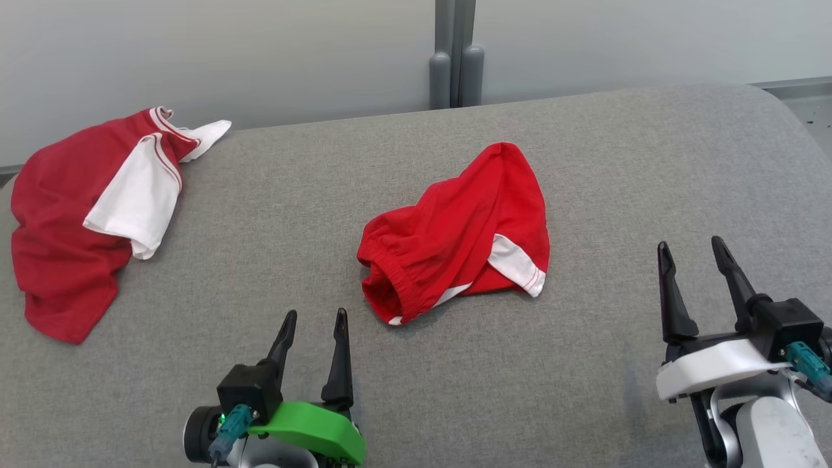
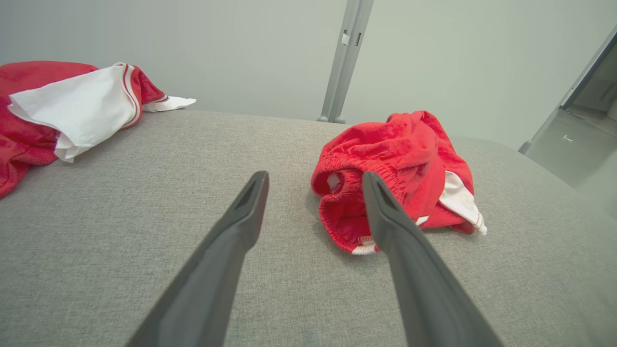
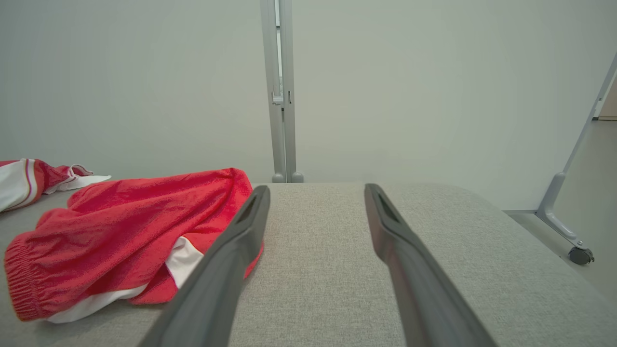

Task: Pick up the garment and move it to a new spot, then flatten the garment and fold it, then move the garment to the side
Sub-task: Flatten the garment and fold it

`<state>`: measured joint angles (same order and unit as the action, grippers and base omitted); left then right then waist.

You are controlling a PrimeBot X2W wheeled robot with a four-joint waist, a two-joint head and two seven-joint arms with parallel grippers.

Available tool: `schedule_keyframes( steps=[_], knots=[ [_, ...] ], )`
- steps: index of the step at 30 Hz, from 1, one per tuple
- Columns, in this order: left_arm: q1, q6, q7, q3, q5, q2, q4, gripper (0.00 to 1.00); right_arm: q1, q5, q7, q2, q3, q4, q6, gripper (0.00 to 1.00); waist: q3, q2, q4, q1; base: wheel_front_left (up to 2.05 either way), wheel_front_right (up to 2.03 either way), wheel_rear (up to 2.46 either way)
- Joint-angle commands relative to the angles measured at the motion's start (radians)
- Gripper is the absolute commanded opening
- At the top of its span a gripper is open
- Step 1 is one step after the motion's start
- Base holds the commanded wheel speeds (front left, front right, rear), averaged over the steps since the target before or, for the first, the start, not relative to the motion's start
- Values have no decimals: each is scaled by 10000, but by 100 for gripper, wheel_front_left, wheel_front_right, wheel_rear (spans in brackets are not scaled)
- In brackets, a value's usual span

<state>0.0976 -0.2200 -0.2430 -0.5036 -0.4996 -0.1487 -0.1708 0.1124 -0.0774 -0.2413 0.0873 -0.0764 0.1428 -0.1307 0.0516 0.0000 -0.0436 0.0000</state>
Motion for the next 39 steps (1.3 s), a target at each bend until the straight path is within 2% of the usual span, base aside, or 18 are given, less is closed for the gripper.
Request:
schedule_keyframes(
  steps=[1,6,9,12,18,22,29,32,33,39],
  knots=[
    [-153,33,58,-45,-76,-90,-71,100,-322,-40,114,-81,100,-313,-1,100,-115,0,-125,0,0,0,0],
    [-201,211,242,-250,-165,-52,-314,100,-765,-179,298,-264,212,-854,-1,100,-138,0,-253,0,0,0,0],
    [23,498,466,-518,-164,-23,-632,100,-901,-250,427,-312,299,-1143,-1,100,-70,0,-382,0,0,0,0],
    [454,834,683,-803,-103,30,-1103,100,-853,-258,518,-334,384,-1318,-1,100,41,0,-546,0,0,0,0],
    [1404,1187,910,-948,-198,295,-2441,100,-612,-131,549,-356,396,-1572,-1,100,367,0,-980,0,0,0,0],
    [1933,1467,824,-973,-327,476,-3102,100,-503,-102,502,-359,310,-1657,-1,100,626,0,-1204,0,0,0,0],
    [2631,1659,495,-920,-481,684,-4044,100,-438,-172,434,-362,289,-1653,-1,100,868,0,-1409,0,0,0,0],
    [2926,1687,348,-913,-521,773,-4310,10,-399,-155,424,-363,244,-1626,-1,100,922,0,-1419,0,0,0,0],
    [3009,1702,286,-916,-542,802,-4336,0,-392,-141,412,-363,224,-1617,-1,100,936,0,-1412,0,0,0,0],
    [3553,1719,-39,-681,-518,749,-3674,0,-368,-182,347,-362,131,-1583,-1,100,1008,0,-1285,0,0,0,0]
  ],
)
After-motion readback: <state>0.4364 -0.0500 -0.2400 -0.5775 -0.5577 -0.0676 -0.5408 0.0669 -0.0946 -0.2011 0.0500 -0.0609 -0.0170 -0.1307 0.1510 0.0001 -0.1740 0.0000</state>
